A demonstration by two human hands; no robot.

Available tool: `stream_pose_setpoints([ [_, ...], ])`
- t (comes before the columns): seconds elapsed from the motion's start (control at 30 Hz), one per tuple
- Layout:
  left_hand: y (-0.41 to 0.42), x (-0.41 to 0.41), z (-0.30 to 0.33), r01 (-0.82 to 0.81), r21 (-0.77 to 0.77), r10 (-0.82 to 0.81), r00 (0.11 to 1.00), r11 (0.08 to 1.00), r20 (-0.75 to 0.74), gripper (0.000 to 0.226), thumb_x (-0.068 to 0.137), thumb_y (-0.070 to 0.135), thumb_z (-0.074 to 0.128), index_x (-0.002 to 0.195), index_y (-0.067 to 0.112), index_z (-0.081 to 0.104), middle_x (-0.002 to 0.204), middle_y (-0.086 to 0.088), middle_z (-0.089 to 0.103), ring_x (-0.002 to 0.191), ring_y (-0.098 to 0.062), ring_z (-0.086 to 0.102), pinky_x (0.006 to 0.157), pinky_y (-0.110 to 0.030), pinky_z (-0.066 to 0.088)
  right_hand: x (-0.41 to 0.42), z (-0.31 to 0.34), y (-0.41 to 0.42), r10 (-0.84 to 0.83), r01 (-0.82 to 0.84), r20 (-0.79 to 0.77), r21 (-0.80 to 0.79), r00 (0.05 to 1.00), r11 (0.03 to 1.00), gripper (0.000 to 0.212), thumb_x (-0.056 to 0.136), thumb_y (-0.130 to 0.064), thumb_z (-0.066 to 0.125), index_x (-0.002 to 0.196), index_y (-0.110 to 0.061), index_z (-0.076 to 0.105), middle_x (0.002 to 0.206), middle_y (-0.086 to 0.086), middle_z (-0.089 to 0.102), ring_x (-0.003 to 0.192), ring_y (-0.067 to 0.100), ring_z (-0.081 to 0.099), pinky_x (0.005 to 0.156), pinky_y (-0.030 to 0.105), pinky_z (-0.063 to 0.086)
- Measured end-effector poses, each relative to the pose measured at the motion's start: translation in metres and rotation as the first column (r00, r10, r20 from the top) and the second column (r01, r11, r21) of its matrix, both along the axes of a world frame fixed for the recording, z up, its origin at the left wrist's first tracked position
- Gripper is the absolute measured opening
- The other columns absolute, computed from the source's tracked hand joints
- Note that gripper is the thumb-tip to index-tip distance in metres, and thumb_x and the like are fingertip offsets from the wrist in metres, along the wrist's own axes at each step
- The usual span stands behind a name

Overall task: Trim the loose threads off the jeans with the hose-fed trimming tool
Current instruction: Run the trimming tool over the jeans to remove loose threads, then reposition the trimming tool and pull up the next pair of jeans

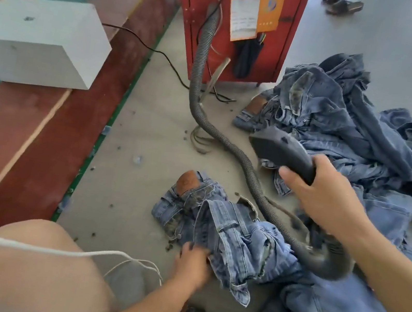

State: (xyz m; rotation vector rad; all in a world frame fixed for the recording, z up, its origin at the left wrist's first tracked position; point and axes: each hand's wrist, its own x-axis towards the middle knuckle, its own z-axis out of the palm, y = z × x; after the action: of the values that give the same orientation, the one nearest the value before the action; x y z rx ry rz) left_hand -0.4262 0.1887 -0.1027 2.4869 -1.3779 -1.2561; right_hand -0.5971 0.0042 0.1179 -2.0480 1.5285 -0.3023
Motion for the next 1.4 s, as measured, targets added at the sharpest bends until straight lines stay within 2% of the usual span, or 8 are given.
stream_pose_setpoints([
  [0.27,-0.03,-0.019,0.071,-0.074,0.064,0.095,0.899,0.995,-0.429,0.037,0.098,0.041,0.048,0.125,0.024,0.068,0.131,-0.004,0.067,0.106,-0.017,0.058,0.091,-0.03,0.043,0.056,0.052,-0.045,-0.328,0.376,0.828,0.155,0.455,0.914,0.038,0.093,-0.046,0.067,0.102,-0.013,0.05,0.056,0.001,0.055,0.041,0.024,0.05,0.045,0.036,0.045],
  [0.53,-0.024,-0.102,0.123,0.099,-0.086,-0.131,0.77,0.991,-0.624,0.053,0.101,0.049,0.047,0.152,0.035,0.043,0.156,0.007,0.047,0.139,-0.017,0.044,0.106,-0.024,0.031,0.082,0.059,-0.037,-0.508,0.285,0.778,0.616,-0.371,0.734,0.035,0.098,-0.04,0.068,0.106,-0.011,0.048,0.058,0.003,0.05,0.043,0.02,0.046,0.052,0.034,0.049],
  [0.67,-0.027,-0.088,0.124,-0.315,-0.045,0.198,0.694,0.948,-0.692,0.032,0.106,0.033,0.054,0.137,0.028,0.055,0.141,0.001,0.061,0.126,-0.019,0.057,0.107,-0.032,0.046,0.084,0.025,0.004,-0.751,0.125,0.606,0.793,-0.262,0.596,0.034,0.102,-0.037,0.065,0.086,-0.012,0.048,0.056,0.0,0.049,0.042,0.015,0.048,0.048,0.029,0.049],
  [0.87,-0.027,-0.038,0.104,-0.674,0.433,0.538,-0.062,0.599,-0.841,0.02,0.105,0.009,0.05,0.12,0.003,0.062,0.129,-0.021,0.065,0.147,-0.051,0.028,0.125,-0.05,0.023,0.07,-0.042,0.07,-0.912,-0.056,0.382,0.917,-0.151,0.394,0.032,0.107,-0.029,0.059,0.087,-0.006,0.049,0.057,0.009,0.055,0.054,0.025,0.056,0.061,0.042,0.06],
  [1.03,-0.009,-0.036,0.113,-0.653,0.154,0.487,0.367,0.742,-0.792,0.021,0.105,0.009,0.053,0.123,0.019,0.061,0.137,-0.006,0.061,0.124,-0.021,0.057,0.104,-0.024,0.047,0.052,-0.044,0.073,-0.881,-0.068,0.46,0.881,-0.113,0.469,0.027,0.107,-0.03,0.057,0.101,-0.004,0.05,0.076,0.013,0.055,0.071,0.032,0.063,0.075,0.052,0.062],
  [1.1,-0.006,-0.027,0.127,-0.161,0.035,0.155,0.835,0.986,-0.527,0.035,0.106,0.031,0.052,0.137,0.015,0.053,0.145,-0.005,0.052,0.135,-0.025,0.047,0.103,-0.023,0.042,0.044,-0.037,0.066,-0.843,-0.027,0.533,0.844,-0.066,0.536,0.027,0.107,-0.026,0.058,0.104,-0.002,0.048,0.082,0.014,0.056,0.074,0.034,0.066,0.078,0.055,0.062],
  [1.2,-0.013,-0.004,0.164,0.587,0.202,-0.534,0.803,0.784,-0.265,0.054,0.094,0.057,0.049,0.124,0.015,0.064,0.126,-0.011,0.069,0.112,-0.028,0.067,0.089,-0.034,0.052,0.038,-0.031,0.056,-0.805,0.044,0.59,0.804,0.062,0.593,0.027,0.108,-0.025,0.056,0.099,-0.002,0.046,0.074,0.014,0.066,0.07,0.032,0.07,0.084,0.059,0.058],
  [1.4,-0.077,0.044,0.223,-0.09,-0.192,0.064,0.989,0.977,-0.136,0.079,0.073,0.091,0.041,0.121,0.028,0.051,0.111,0.0,0.065,0.104,-0.023,0.062,0.085,-0.037,0.049,0.088,-0.026,0.083,-0.799,-0.17,0.579,0.814,0.16,0.556,0.024,0.111,-0.01,0.043,0.113,0.012,0.053,0.11,0.032,0.066,0.119,0.052,0.062,0.097,0.059,0.053],
])
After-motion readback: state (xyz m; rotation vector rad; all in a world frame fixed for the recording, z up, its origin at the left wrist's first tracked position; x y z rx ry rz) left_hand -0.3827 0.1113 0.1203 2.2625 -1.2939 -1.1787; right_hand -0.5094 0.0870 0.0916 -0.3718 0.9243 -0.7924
